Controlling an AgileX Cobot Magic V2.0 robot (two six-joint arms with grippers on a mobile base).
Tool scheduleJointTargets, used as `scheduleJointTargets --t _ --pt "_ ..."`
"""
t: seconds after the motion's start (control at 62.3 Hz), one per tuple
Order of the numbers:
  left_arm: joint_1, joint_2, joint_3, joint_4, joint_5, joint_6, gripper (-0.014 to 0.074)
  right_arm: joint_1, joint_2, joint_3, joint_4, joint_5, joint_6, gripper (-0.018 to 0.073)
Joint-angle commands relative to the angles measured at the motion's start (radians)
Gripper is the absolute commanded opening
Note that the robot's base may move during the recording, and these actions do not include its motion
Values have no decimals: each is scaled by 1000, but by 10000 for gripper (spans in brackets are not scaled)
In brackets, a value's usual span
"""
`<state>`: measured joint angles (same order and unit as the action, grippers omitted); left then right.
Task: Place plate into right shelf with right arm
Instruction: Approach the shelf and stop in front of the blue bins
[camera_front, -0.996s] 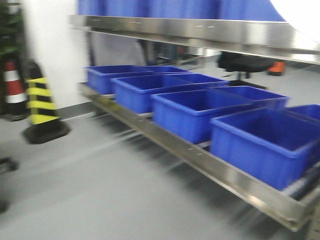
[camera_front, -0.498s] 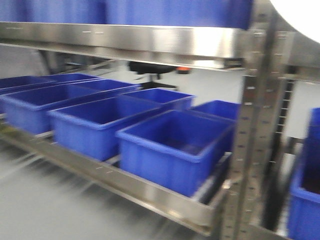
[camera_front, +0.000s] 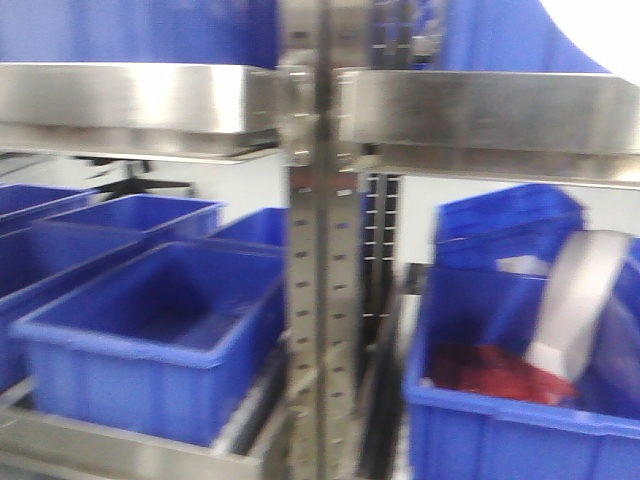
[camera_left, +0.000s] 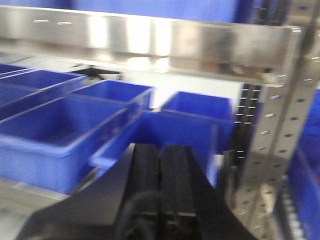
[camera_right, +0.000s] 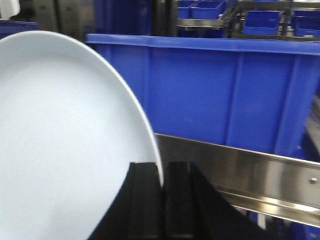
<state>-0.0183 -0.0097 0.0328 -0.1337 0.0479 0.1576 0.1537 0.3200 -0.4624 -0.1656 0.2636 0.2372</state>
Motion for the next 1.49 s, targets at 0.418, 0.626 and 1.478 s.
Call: scheduleJointTargets --t 0.418,0.626,1.478 --pt "-2 -10 10 -8 -90 -7 -128 -6 8 -32 -13 -99 -3 50" --pt "-2 -10 10 -8 -90 -7 -128 -6 8 -32 -13 -99 -3 50" --pt "-2 -10 10 -8 -90 -7 -128 -6 8 -32 -13 -114 -3 50"
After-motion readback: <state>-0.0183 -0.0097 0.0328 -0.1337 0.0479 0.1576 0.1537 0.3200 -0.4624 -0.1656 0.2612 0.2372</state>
